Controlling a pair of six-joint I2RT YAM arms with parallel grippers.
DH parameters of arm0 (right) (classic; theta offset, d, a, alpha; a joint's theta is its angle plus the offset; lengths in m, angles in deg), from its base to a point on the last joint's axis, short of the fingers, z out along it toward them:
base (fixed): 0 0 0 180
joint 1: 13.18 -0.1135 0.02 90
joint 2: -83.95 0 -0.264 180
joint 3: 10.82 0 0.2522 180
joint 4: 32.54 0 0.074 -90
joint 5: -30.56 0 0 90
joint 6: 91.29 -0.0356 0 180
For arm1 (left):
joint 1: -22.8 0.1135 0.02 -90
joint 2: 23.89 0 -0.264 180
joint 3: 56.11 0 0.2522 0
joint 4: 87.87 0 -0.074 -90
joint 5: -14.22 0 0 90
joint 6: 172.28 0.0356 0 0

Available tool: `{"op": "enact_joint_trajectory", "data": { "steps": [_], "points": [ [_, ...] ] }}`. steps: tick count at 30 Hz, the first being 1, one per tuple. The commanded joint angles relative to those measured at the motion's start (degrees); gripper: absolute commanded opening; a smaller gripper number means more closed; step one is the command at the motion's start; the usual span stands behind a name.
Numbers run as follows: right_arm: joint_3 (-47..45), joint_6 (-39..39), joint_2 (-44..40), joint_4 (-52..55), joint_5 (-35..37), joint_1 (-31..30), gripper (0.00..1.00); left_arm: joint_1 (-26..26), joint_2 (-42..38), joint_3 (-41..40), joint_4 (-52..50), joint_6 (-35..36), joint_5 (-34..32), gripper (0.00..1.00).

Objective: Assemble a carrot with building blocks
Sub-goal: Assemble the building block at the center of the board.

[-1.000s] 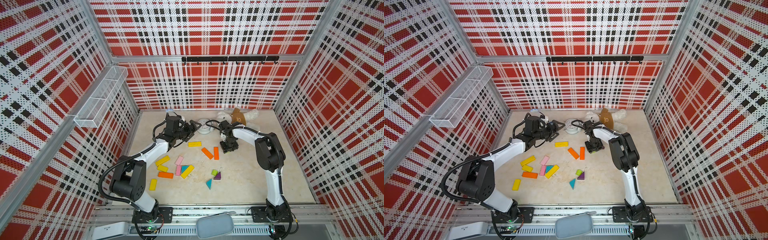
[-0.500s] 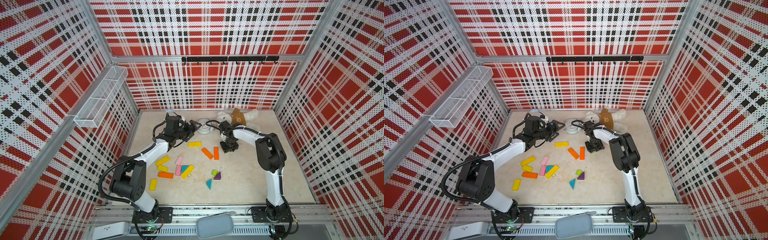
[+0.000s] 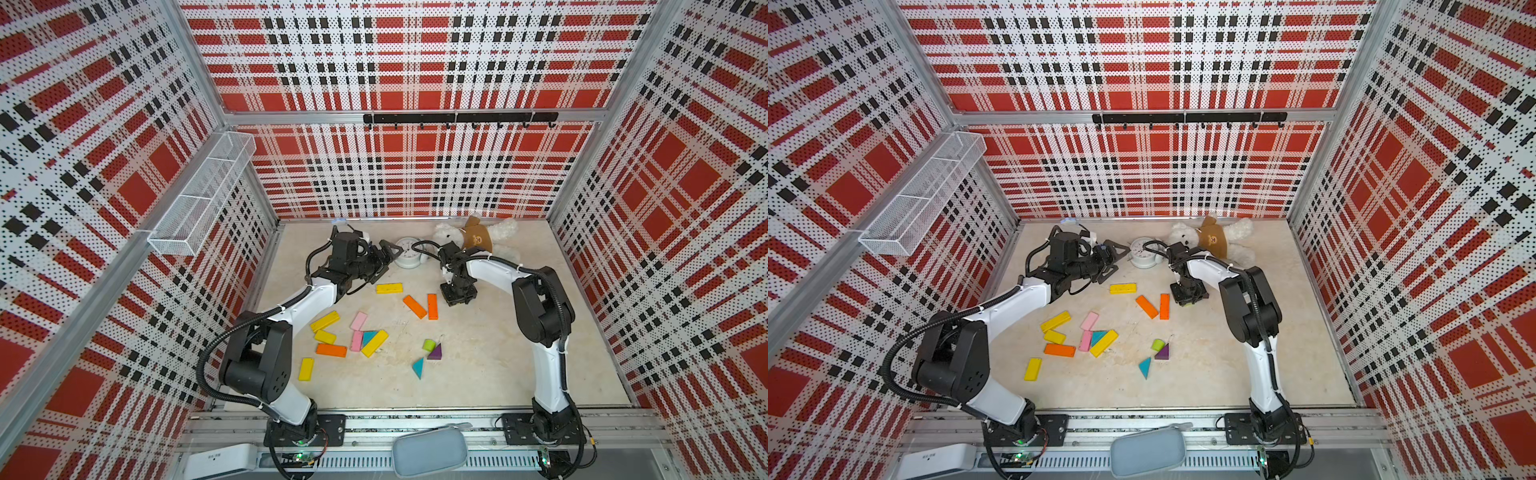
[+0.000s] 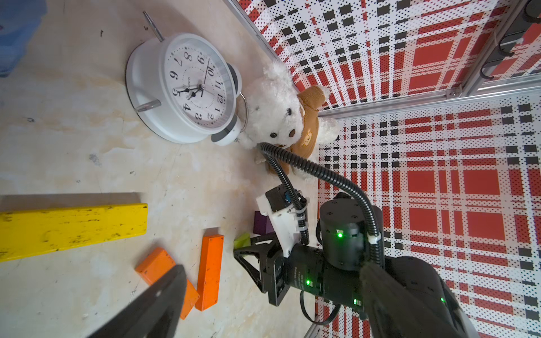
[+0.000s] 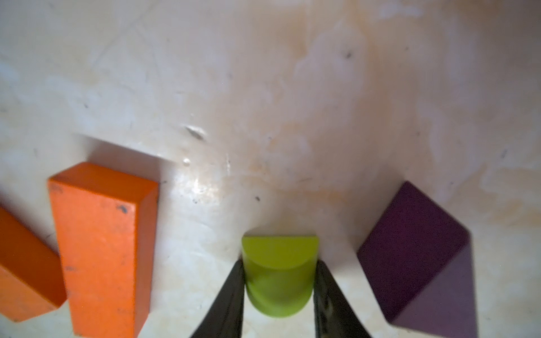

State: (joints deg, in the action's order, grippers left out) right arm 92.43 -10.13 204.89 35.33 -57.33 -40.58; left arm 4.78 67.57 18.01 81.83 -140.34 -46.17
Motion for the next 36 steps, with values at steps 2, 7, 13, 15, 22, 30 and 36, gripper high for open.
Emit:
{"op": "enact_joint_trajectory", "data": {
  "steps": [2,7,13,15,22,30,36],
  "points": [
    [-0.8,-1.1,-2.8,-1.3,1.3,-0.2,0.33,0.3,-0.3,-0.5,1.4,-0.4,0.3,0.95],
    [-0.5,-1.3,-4.2,-1.1,1.6,-0.2,0.33,0.2,-0.3,-0.5,1.4,-0.4,0.2,0.95],
    [0.0,-1.3,-5.7,-0.3,1.9,-0.2,0.32,0.3,-0.2,-0.5,1.4,-0.3,0.2,0.95],
    [0.2,-1.1,-6.4,0.2,2.4,-0.1,0.32,0.3,-0.1,-0.5,1.4,-0.3,0.2,0.95],
    [1.3,-0.5,-8.3,1.5,3.2,1.6,0.32,-0.2,-0.2,-0.1,1.4,0.5,0.4,0.95],
    [0.0,0.8,-11.3,1.6,3.1,8.4,0.32,-1.4,-0.3,0.2,1.5,1.3,0.7,0.95],
    [-2.1,1.5,-12.5,0.6,2.2,13.9,0.33,-2.1,-0.1,0.4,1.5,1.7,0.9,0.95]
  ]
}}
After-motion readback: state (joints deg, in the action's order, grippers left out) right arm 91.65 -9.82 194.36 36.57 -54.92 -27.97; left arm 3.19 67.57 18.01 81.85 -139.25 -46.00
